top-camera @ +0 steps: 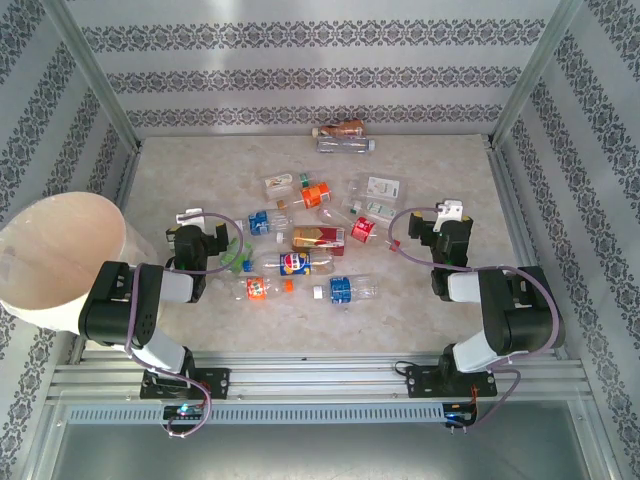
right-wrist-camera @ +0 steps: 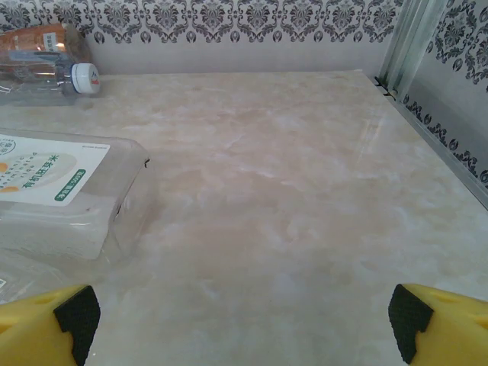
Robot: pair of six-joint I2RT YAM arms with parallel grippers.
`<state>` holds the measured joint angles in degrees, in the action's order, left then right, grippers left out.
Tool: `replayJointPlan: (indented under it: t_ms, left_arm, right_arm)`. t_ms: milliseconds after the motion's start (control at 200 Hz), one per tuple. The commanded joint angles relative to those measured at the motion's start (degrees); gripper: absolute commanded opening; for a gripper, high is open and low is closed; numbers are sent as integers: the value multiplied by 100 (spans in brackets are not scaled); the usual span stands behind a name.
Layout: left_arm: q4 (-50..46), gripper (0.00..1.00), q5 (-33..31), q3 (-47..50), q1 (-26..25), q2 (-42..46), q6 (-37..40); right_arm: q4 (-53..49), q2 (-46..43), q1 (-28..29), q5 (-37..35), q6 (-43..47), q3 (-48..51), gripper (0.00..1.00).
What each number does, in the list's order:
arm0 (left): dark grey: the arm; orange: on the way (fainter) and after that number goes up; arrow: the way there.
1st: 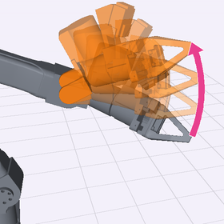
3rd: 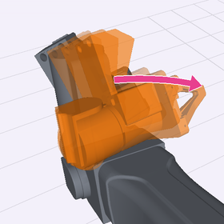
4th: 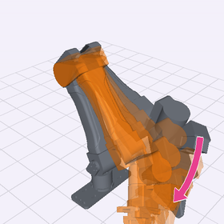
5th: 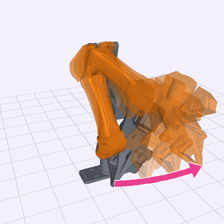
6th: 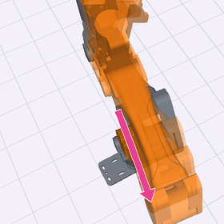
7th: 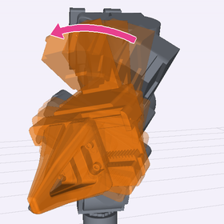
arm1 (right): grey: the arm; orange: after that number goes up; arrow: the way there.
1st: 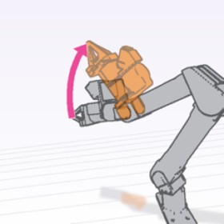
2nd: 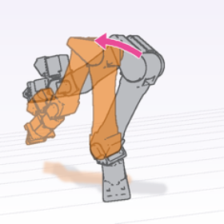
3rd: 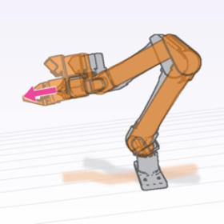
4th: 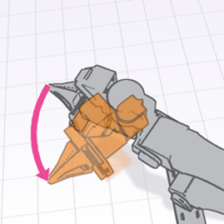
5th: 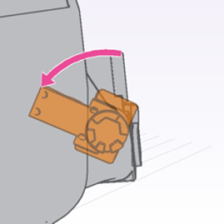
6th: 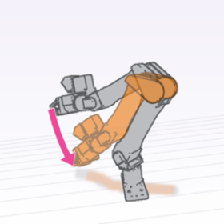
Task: Put the plastic bottles in the bin
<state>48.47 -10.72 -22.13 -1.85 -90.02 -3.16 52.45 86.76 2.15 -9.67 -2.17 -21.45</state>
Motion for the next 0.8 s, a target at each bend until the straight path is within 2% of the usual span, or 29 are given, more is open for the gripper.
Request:
replayJointPlan:
  t_ms: [0, 794]
  left_arm:
    - [145, 100, 26, -32, 26, 72, 42]
    - [137, 100, 21, -37, 26, 67, 43]
  right_arm:
    - [46, -23, 44, -88, -35, 27, 98]
    - [11, -27, -26, 52, -79, 10, 98]
